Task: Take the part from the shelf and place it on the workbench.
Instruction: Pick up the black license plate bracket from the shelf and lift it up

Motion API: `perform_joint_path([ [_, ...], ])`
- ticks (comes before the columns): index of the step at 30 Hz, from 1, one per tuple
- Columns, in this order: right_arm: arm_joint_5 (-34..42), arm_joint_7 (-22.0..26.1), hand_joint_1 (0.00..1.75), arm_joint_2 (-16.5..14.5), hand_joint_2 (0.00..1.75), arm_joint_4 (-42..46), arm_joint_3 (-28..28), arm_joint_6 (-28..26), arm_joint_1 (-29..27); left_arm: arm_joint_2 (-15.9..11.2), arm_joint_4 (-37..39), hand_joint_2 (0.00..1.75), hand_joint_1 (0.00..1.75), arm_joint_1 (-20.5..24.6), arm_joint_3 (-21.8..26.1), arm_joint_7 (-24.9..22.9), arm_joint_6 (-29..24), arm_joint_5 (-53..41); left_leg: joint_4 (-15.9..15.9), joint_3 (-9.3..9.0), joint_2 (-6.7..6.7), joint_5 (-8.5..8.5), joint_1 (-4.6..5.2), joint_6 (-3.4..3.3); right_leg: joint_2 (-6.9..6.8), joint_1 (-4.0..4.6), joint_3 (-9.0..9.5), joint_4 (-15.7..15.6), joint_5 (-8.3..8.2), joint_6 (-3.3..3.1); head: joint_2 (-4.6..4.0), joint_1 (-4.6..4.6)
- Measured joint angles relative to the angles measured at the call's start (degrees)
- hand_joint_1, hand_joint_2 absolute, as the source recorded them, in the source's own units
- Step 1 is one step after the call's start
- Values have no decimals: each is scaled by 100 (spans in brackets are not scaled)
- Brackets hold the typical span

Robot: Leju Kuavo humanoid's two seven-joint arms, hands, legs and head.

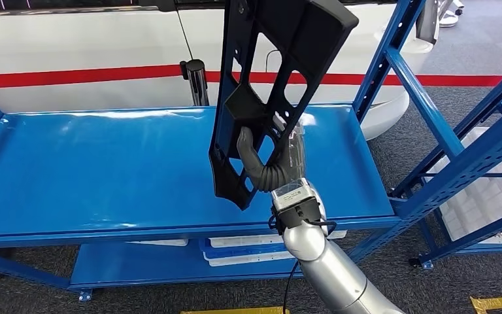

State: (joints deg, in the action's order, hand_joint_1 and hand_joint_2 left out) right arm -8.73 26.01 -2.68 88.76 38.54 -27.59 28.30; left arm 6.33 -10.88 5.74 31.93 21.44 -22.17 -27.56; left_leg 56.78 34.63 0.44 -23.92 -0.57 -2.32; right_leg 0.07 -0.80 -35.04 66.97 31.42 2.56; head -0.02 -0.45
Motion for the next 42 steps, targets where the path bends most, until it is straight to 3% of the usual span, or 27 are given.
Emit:
perform_joint_path([
  [2, -13, 5, 175, -2, 175, -2, -13, 10, -8, 1, 0, 175, 0, 2, 0, 6, 1, 0, 33, 54, 0, 37, 13, 46, -3, 15, 474, -741, -178, 5, 0, -5],
  [3, -24, 9, 175, -2, 175, -2, -20, 19, -13, 2, 0, 175, 0, 2, 0, 10, 1, 0, 49, 70, -1, 53, 21, 71, -1, 25, 580, -931, -222, -19, 0, -7],
  [5, -55, 21, 175, -3, 175, -2, -34, 56, -31, 3, 0, 175, 0, 1, 1, 16, 1, 0, 63, 102, -2, 101, 29, 129, 9, 42, 549, -959, -270, -82, 0, -11],
  [7, -115, 41, 175, -9, 175, -2, -44, 105, -40, 5, 1, 175, 0, -5, 2, 18, -1, -3, 148, 168, -19, 28, 9, 195, 7, -16, 493, -983, -321, -179, 0, -8],
  [9, -183, 54, 175, -21, 175, -2, -49, 139, -44, 10, 2, 175, 0, -12, 3, 19, -2, -14, 560, 336, -38, -357, -19, 262, -6, -63, 426, -998, -400, -289, 0, -18],
  [11, -225, 56, 175, -31, 175, -2, -51, 160, -55, 12, 2, 175, 0, -16, 2, 20, -2, -26, 1294, 577, -42, -833, -37, 320, -16, -51, 331, -995, -471, -335, 0, -28],
  [12, -239, 57, 175, -33, 175, -2, -52, 172, -66, 11, 2, 175, 0, -18, 2, 20, -2, -33, 1581, 644, -41, -953, -48, 341, -20, -48, 282, -992, -506, -334, 0, -28],
  [13, -255, 57, 175, -34, 175, -2, -52, 183, -81, 11, 2, 175, 0, -21, 2, 20, -2, -45, 1700, 628, -40, -963, -60, 355, -21, -47, 236, -989, -541, -325, 0, -30],
  [14, -273, 59, 175, -34, 175, -2, -53, 192, -96, 11, 2, 175, 0, -22, 2, 20, -2, -56, 1586, 490, -38, -867, -76, 363, -20, -51, 195, -985, -572, -307, 0, -30],
  [17, -339, 72, 175, -37, 175, 13, -60, 203, -116, 11, 0, 175, 0, -6, 2, 20, 2, -78, 470, -295, -57, -527, -107, 360, -16, -52, 108, -949, -639, -230, 0, -33],
  [19, -374, 104, 175, -48, 175, 35, -72, 208, -131, 11, 0, 175, 0, 2, 2, 19, 10, -90, 98, -508, -87, -502, -82, 315, -18, -26, 75, -935, -689, -152, 0, -25],
  [22, -404, 204, 175, -59, 175, 81, -102, 220, -196, 13, 0, 175, 0, 4, 1, 15, 24, -121, 57, -442, -75, -409, -49, 166, -17, -4, 16, -908, -712, -33, 0, -11],
  [23, -414, 241, 175, -59, 175, 98, -119, 222, -221, 15, 0, 175, 0, 8, 1, 15, 26, -132, 39, -407, -61, -358, -46, 95, -15, -1, -53, -781, -603, -37, 0, 0],
  [25, -436, 296, 175, -58, 175, 126, -147, 229, -266, 16, 0, 175, 0, 14, 1, 15, 26, -152, 26, -304, -35, -262, -25, -9, -13, -6, -301, -177, -192, -105, 0, 10],
  [27, -448, 315, 175, -56, 175, 138, -164, 244, -319, 13, 0, 175, 0, 14, 2, 14, 25, -167, 30, -179, -25, -173, 6, -49, -13, -6, -524, 572, 164, -129, 0, 19],
  [28, -449, 316, 175, -55, 175, 138, -172, 253, -344, 11, 0, 175, 0, 14, 2, 14, 25, -172, 33, -119, -21, -128, 23, -54, -13, -2, -529, 750, 213, -105, 0, 21],
  [29, -450, 317, 175, -55, 175, 140, -180, 260, -365, 11, 0, 175, 0, 14, 1, 14, 25, -174, 35, -63, -21, -85, 40, -56, -13, 4, -427, 712, 171, -70, 0, 23],
  [30, -450, 318, 175, -56, 175, 145, -189, 266, -376, 12, 0, 175, 0, 15, 1, 14, 25, -177, 37, -15, -22, -45, 58, -52, -13, 13, -209, 444, 65, -41, 0, 24],
  [31, -451, 320, 175, -59, 175, 155, -197, 271, -379, 14, 0, 175, 0, 16, 0, 14, 25, -177, 39, 23, -24, -6, 71, -46, -14, 31, 89, 21, -42, -41, 0, 26],
  [33, -454, 332, 175, -69, 175, 186, -211, 276, -376, 20, 0, 175, 0, 16, 0, 14, 25, -177, 41, 82, -26, 71, 104, -8, -21, 90, 618, -796, -140, -99, 0, 23],
  [35, -460, 350, 175, -80, 175, 208, -228, 279, -377, 23, 0, 175, 0, 17, 0, 11, 21, -180, 39, 112, -20, 145, 115, 48, -24, 133, 756, -1092, -147, -158, 0, 22],
  [37, -465, 365, 175, -92, 175, 212, -242, 281, -379, 15, 0, 175, 0, 19, 1, 2, 15, -184, 59, 145, -29, 160, 104, 109, -26, 73, 686, -1118, -226, -227, 0, 28],
  [38, -468, 369, 175, -107, 175, 215, -245, 286, -380, 10, 0, 175, 0, 19, 1, -7, 13, -185, 151, 196, -40, 43, 89, 144, -32, 35, 657, -1131, -279, -290, 0, 20],
  [40, -478, 376, 175, -140, 175, 221, -246, 301, -384, 3, 0, 175, 0, 20, 1, -25, 10, -189, 613, 368, -60, -417, 43, 217, -43, -10, 577, -1147, -393, -384, 0, -7],
  [42, -487, 378, 175, -157, 175, 226, -245, 322, -396, 1, 0, 175, 0, 21, 2, -34, 3, -192, 1323, 556, -60, -850, -9, 301, -46, -7, 445, -1131, -488, -401, 0, -29],
])
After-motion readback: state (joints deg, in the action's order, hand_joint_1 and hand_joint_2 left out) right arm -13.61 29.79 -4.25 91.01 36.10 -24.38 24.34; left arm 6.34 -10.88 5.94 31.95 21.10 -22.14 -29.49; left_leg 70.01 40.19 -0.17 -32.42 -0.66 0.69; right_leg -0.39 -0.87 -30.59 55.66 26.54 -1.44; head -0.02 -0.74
